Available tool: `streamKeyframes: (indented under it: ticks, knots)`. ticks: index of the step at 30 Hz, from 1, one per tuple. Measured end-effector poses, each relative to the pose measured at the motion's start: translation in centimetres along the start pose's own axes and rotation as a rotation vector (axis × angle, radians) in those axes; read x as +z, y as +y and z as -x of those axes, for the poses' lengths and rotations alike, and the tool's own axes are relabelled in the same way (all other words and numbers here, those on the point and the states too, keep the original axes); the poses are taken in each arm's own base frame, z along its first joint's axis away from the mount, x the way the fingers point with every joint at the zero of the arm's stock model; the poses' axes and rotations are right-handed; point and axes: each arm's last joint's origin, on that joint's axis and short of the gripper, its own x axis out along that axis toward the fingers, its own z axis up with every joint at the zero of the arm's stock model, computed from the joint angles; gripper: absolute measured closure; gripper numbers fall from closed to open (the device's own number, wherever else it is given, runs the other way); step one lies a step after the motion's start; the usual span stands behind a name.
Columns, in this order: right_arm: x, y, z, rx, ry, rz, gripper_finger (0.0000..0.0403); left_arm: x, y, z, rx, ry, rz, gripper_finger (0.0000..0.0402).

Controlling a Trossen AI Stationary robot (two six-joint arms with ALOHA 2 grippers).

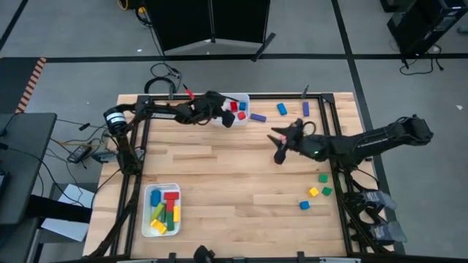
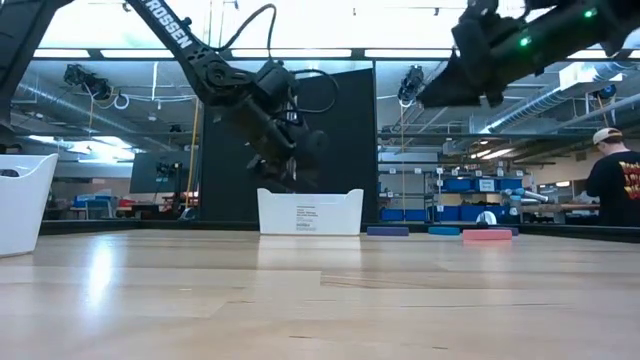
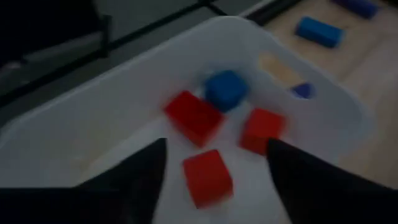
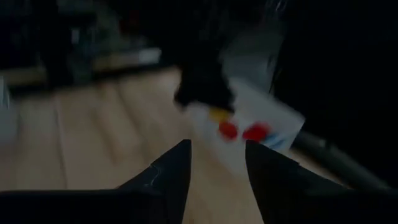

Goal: Sort blocks by size
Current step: Put the blue cube block into the top white bin

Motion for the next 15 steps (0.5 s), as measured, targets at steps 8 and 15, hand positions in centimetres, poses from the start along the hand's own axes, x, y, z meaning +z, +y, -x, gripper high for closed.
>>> streamKeyframes:
  ticks: [8, 15]
  knots:
    - [-0.3, 3.5, 0.1, 0.263, 0.372, 0.108, 0.0188, 1.3, -1.9, 2.1, -0.176, -0.077, -0.051, 0.0022]
    - [-2.0, 7.6, 4.3, 0.516, 0.598, 0.161, 0.0168, 1.7, -2.2, 7.2, -0.262, -0.269, -0.048, 0.006]
